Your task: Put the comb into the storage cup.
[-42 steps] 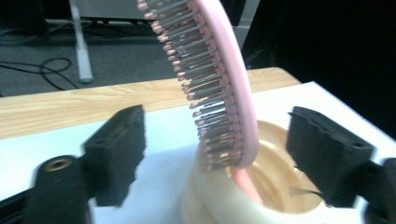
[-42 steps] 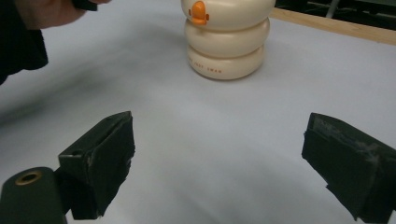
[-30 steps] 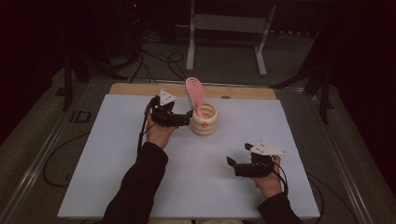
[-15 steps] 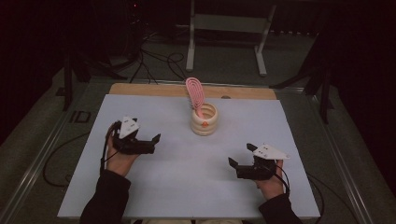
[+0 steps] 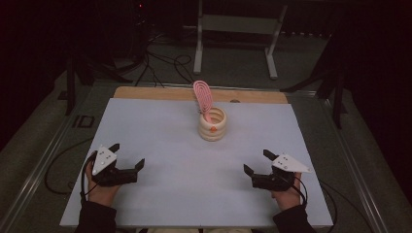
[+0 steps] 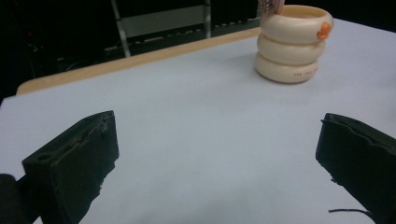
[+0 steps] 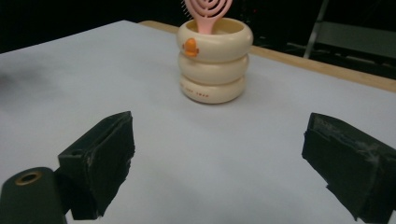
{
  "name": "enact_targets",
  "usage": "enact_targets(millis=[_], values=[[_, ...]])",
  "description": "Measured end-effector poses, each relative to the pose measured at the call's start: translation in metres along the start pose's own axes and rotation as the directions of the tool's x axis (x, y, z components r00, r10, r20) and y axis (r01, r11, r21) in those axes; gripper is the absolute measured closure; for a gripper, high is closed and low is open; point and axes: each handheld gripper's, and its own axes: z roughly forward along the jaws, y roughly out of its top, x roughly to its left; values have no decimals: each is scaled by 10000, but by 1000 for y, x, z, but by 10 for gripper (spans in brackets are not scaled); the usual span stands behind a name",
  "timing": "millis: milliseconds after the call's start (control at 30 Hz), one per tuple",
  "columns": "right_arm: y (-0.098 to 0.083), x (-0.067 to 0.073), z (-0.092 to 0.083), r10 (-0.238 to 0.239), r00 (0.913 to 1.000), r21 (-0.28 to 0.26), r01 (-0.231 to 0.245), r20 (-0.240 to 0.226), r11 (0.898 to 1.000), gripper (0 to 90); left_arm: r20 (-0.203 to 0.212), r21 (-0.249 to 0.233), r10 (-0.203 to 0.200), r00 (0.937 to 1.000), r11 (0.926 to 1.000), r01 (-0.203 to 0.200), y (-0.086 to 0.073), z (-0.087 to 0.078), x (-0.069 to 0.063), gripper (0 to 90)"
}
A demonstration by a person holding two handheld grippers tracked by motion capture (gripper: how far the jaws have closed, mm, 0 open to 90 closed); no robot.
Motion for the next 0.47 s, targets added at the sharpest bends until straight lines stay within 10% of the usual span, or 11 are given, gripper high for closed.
enact_targets(millis=[467], values=[[-7,-6,-9,39,9997,-409,-29,256,9992,90,-89,-264,-141,9999,9996,138,-19,-15,5,2]])
